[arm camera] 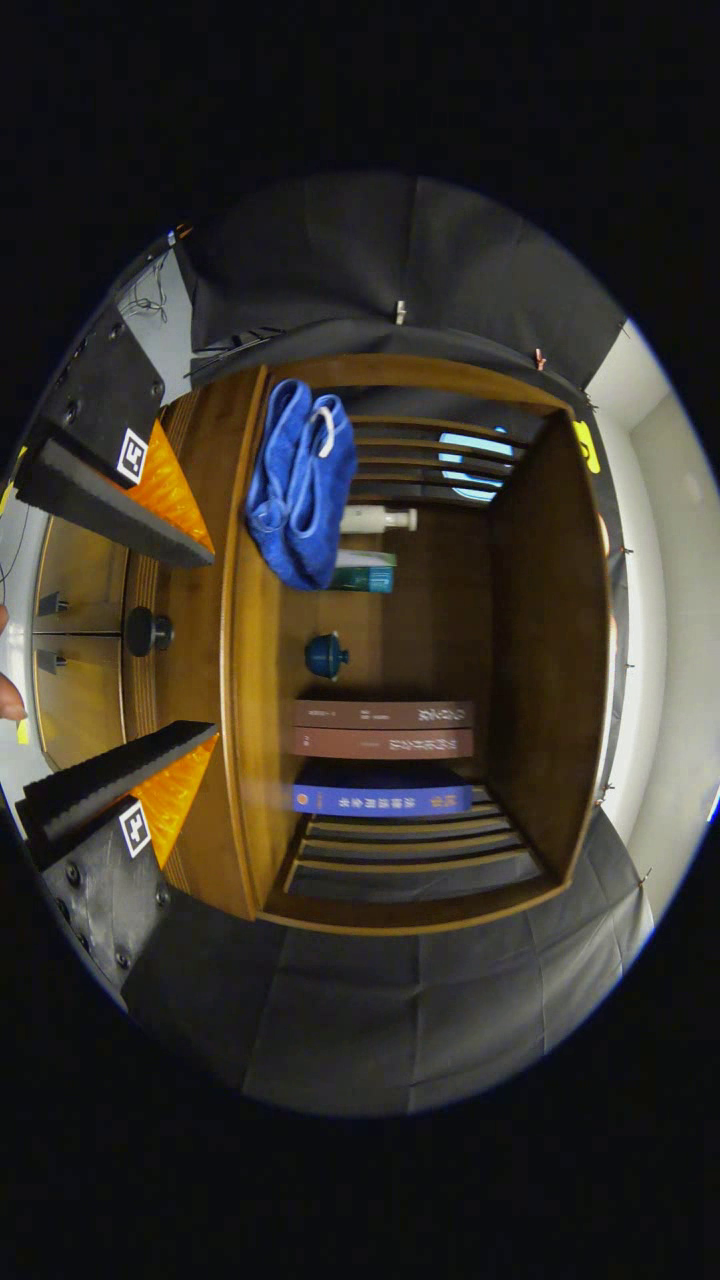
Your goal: Pull open the drawer, take out the items inside it, and place them on the countertop above the cabinet.
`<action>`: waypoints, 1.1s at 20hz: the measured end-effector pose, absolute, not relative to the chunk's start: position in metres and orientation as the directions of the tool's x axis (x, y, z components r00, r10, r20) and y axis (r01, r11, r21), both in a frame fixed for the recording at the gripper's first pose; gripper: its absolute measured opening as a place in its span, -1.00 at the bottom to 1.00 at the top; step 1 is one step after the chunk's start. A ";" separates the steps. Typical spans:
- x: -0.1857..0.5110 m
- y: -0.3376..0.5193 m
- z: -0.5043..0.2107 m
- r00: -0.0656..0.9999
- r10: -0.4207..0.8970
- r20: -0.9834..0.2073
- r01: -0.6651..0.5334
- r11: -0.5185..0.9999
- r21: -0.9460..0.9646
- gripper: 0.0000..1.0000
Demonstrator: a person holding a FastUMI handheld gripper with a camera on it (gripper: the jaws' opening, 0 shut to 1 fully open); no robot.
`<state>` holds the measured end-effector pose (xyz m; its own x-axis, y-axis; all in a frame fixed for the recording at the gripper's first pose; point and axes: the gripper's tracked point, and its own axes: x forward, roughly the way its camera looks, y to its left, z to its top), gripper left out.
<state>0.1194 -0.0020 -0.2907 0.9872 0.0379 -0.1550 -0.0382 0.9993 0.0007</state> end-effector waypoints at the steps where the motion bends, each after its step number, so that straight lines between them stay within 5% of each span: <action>1: 0.122 0.002 -0.306 0.984 0.050 -0.173 -0.049 0.999 0.011 0.97; 6: 0.147 0.017 -0.359 0.971 0.072 -0.230 -0.069 0.997 0.023 0.98; 14: 0.168 0.003 -0.379 0.967 0.014 -0.254 -0.010 1.000 0.018 0.10; 19: 0.169 0.005 -0.375 0.969 0.036 -0.246 -0.035 0.999 0.008 -0.20; 20: 0.167 0.005 -0.374 0.968 0.039 -0.247 -0.039 0.999 0.007 -0.40; 22: 0.167 0.004 -0.376 0.964 0.035 -0.263 -0.033 0.999 0.013 -0.40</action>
<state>0.1666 0.0039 -0.3761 0.9641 0.0351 -0.2631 -0.0329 0.9994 0.0126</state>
